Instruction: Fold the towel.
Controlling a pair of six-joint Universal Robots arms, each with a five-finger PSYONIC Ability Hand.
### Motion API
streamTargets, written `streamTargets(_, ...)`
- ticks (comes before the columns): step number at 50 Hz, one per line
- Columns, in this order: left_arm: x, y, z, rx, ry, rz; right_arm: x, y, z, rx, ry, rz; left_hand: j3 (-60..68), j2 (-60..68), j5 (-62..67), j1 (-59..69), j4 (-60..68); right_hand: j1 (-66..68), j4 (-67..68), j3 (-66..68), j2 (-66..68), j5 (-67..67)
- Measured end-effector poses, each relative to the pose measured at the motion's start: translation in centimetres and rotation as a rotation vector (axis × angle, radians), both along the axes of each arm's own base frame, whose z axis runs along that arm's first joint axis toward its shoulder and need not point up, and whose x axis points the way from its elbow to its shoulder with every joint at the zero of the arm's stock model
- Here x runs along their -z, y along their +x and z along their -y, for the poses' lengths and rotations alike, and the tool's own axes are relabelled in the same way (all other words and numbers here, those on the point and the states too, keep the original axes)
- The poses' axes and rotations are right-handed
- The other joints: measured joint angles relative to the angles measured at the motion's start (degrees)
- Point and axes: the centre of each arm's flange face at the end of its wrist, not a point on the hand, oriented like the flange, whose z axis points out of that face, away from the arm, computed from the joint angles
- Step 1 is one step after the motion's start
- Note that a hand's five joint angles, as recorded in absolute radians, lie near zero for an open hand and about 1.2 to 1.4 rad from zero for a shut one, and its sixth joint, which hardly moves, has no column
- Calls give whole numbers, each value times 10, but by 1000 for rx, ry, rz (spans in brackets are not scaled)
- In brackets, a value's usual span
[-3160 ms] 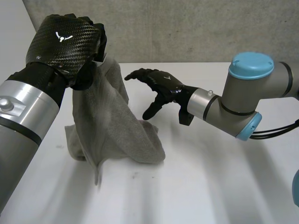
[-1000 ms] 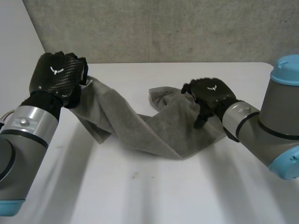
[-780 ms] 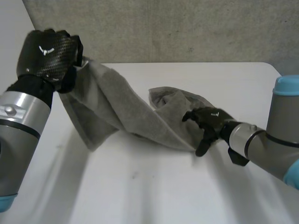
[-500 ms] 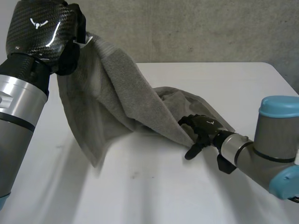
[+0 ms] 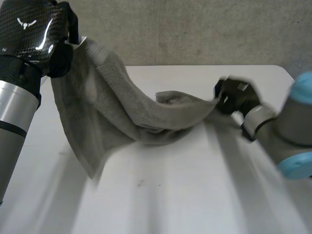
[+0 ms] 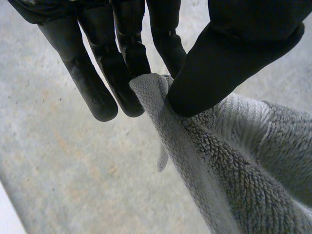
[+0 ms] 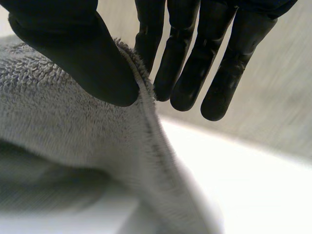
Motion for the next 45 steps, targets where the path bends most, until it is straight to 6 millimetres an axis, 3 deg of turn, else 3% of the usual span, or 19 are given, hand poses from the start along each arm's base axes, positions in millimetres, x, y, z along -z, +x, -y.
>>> streamTargets(2,4,3,4,-15,11,6,-27,-10,2,12,-84,-22,0,0,0,0,0,0,0,0,0,1)
streamTargets(3,9,7,9,-31,25,13,-53,-19,1,19,-171,-75,0,0,0,0,0,0,0,0,0,1)
streamTargets(5,16,11,14,-48,43,21,-76,-27,-4,23,-257,-153,0,0,0,0,0,0,0,0,0,2)
streamTargets(6,16,11,14,-48,43,21,-76,-27,-4,23,-257,-153,0,0,0,0,0,0,0,0,0,2)
streamTargets(9,34,15,24,-73,96,42,-110,-38,-19,31,-401,-367,0,1,0,0,0,0,0,1,0,2)
streamTargets(15,64,18,39,-95,190,78,-130,-49,-39,71,-454,-683,0,1,0,0,0,0,0,2,0,2)
streamTargets(21,94,19,53,-109,285,118,-125,-53,-45,67,-393,-828,0,1,0,0,0,0,0,2,0,2)
streamTargets(25,117,18,61,-99,361,155,-103,-50,-43,9,-313,-892,0,1,0,0,0,0,0,2,0,2)
streamTargets(34,164,7,75,-59,536,291,-14,-19,-40,-264,-107,-1055,0,2,0,0,0,0,0,2,0,7)
streamTargets(40,170,-2,93,-49,527,342,10,-8,-22,-299,-103,-1086,0,2,0,0,0,0,0,2,0,9)
streamTargets(43,159,-10,113,-50,466,337,1,1,4,-228,-200,-1068,0,2,0,0,0,0,0,2,0,9)
streamTargets(45,144,-16,130,-55,400,317,-15,7,25,-144,-309,-1039,0,2,0,0,0,0,0,2,0,9)
